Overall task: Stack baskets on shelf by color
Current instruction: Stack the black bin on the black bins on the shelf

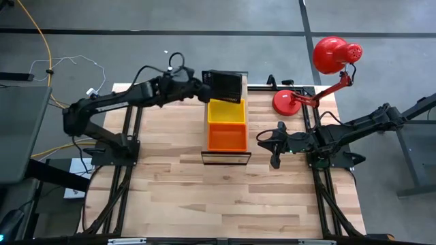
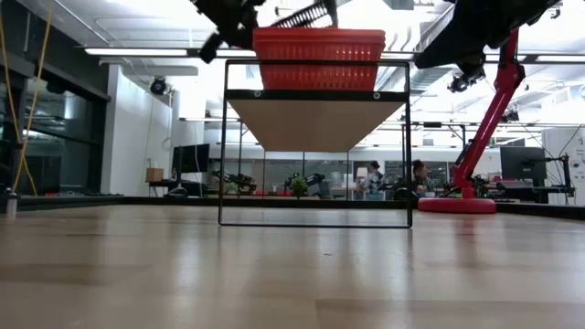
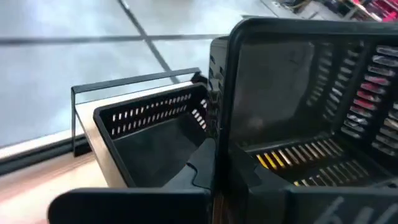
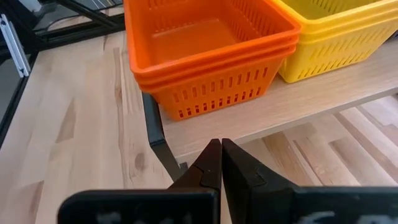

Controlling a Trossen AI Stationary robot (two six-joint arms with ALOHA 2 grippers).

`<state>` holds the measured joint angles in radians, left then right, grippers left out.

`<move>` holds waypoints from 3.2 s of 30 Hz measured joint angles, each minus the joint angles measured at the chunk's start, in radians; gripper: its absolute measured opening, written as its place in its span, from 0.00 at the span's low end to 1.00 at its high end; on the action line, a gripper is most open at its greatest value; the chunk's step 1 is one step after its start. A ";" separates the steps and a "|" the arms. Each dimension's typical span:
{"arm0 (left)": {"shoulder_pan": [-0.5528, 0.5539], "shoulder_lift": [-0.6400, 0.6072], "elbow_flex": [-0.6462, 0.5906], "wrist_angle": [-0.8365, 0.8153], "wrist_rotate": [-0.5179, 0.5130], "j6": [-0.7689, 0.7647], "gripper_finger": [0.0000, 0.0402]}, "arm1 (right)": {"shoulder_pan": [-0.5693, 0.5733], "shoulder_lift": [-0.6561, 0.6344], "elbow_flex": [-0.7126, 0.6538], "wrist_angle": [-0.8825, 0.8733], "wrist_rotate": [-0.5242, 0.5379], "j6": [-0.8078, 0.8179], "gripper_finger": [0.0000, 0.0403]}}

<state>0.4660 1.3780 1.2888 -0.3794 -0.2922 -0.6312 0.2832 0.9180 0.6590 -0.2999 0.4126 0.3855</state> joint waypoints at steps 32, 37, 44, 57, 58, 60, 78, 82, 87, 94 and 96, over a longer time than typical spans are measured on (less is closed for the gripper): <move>0.035 0.150 0.104 -0.189 -0.142 -0.145 0.00 | 0.000 0.000 0.000 -0.018 0.000 0.060 0.00; 0.035 0.151 0.098 -0.187 -0.142 -0.152 0.00 | 0.000 0.000 0.000 -0.018 0.000 0.060 0.00; 0.035 0.151 0.098 -0.185 -0.138 -0.144 0.00 | 0.000 0.000 0.000 -0.018 0.000 0.060 0.00; 0.030 0.151 0.098 -0.184 -0.138 -0.144 0.00 | 0.000 0.000 0.000 -0.017 0.000 0.060 0.00; 0.030 0.151 0.098 -0.184 -0.138 -0.144 0.00 | 0.000 0.000 0.000 -0.018 0.000 0.060 0.00; 0.030 0.151 0.098 -0.184 -0.135 -0.144 0.00 | 0.000 0.000 0.000 -0.017 0.000 0.060 0.00; 0.024 0.151 0.097 -0.184 -0.128 -0.143 0.00 | 0.000 0.000 0.000 -0.018 0.000 0.060 0.00; 0.023 0.151 0.097 -0.184 -0.128 -0.143 0.00 | 0.000 0.000 0.000 -0.017 -0.002 0.063 0.00; 0.023 0.150 0.097 -0.184 -0.122 -0.143 0.00 | 0.000 0.000 0.000 -0.018 -0.002 0.063 0.00; 0.023 0.150 0.097 -0.184 -0.120 -0.133 0.00 | 0.000 0.000 0.000 -0.017 -0.003 0.063 0.00; 0.023 0.150 0.097 -0.184 -0.119 -0.133 0.00 | 0.000 0.000 0.000 -0.018 -0.003 0.063 0.00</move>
<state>0.4892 1.5280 1.3861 -0.5634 -0.4116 -0.7639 0.2829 0.9180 0.6590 -0.3175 0.4095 0.4480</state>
